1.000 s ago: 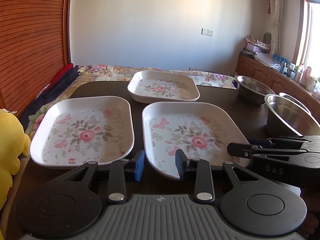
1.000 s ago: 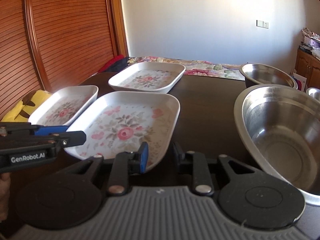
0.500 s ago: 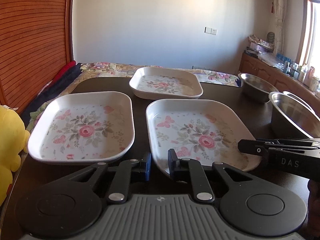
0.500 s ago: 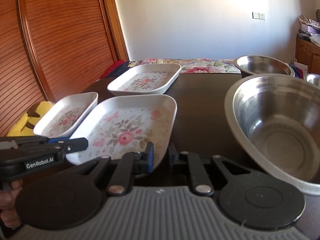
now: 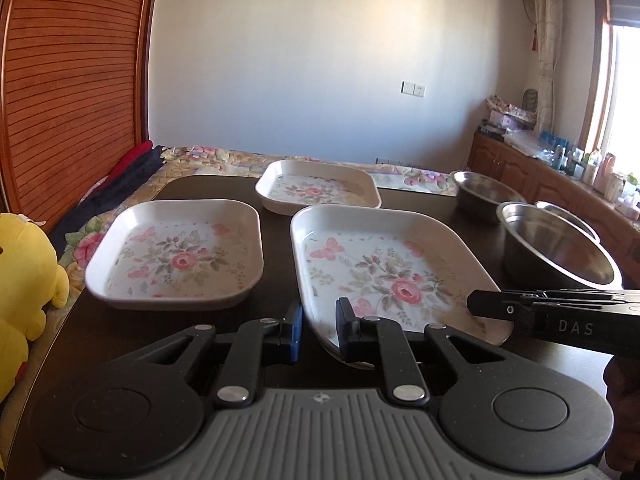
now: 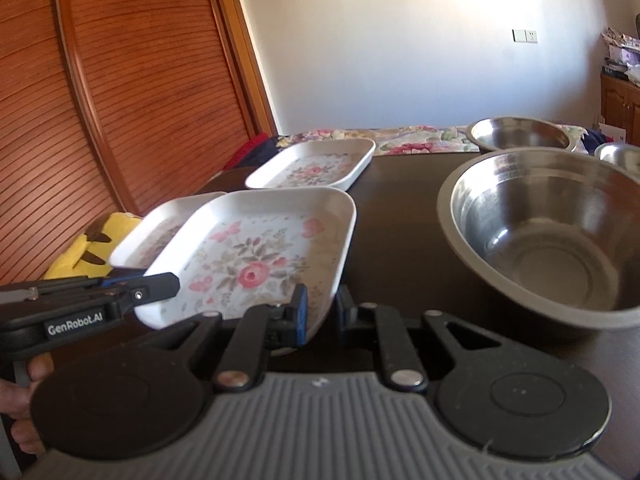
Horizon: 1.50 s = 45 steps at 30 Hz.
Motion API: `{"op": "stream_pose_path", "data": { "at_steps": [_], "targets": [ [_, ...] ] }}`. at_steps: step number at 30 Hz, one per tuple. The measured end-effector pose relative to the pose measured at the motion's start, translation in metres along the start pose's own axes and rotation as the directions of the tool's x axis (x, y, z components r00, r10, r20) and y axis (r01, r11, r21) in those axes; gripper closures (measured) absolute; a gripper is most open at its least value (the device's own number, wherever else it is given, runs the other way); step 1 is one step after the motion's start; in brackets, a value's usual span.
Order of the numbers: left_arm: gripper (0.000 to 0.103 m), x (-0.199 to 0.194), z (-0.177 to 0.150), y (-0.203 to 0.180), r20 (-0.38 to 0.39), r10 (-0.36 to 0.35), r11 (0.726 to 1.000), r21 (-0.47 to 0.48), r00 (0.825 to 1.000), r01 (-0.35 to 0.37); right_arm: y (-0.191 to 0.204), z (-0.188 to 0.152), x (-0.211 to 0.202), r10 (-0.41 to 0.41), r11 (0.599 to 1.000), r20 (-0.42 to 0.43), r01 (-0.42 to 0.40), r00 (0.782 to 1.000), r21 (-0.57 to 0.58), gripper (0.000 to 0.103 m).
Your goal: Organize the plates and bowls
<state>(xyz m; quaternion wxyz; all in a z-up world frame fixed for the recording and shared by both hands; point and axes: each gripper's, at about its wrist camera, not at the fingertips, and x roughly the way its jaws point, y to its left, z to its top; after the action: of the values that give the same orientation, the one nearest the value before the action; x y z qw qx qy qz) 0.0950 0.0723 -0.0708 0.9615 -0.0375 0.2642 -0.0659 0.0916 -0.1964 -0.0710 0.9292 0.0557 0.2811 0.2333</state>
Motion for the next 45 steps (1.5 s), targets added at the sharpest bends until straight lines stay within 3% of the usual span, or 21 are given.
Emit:
{"op": "stream_pose_path", "data": {
  "at_steps": [18,45],
  "targets": [
    [0.085,-0.051,-0.044,-0.007,-0.018,-0.037,0.999,-0.002,0.999,0.037,0.001,-0.035,-0.042,0.072,0.997,-0.006,-0.072,0.997,0.002,0.086],
    [0.084,-0.043,-0.057,-0.005,-0.053,-0.029,1.000,-0.002,0.998,0.029,0.003,-0.049,-0.046,0.080,0.996,-0.013,-0.079,0.997,0.034,0.084]
  ]
}}
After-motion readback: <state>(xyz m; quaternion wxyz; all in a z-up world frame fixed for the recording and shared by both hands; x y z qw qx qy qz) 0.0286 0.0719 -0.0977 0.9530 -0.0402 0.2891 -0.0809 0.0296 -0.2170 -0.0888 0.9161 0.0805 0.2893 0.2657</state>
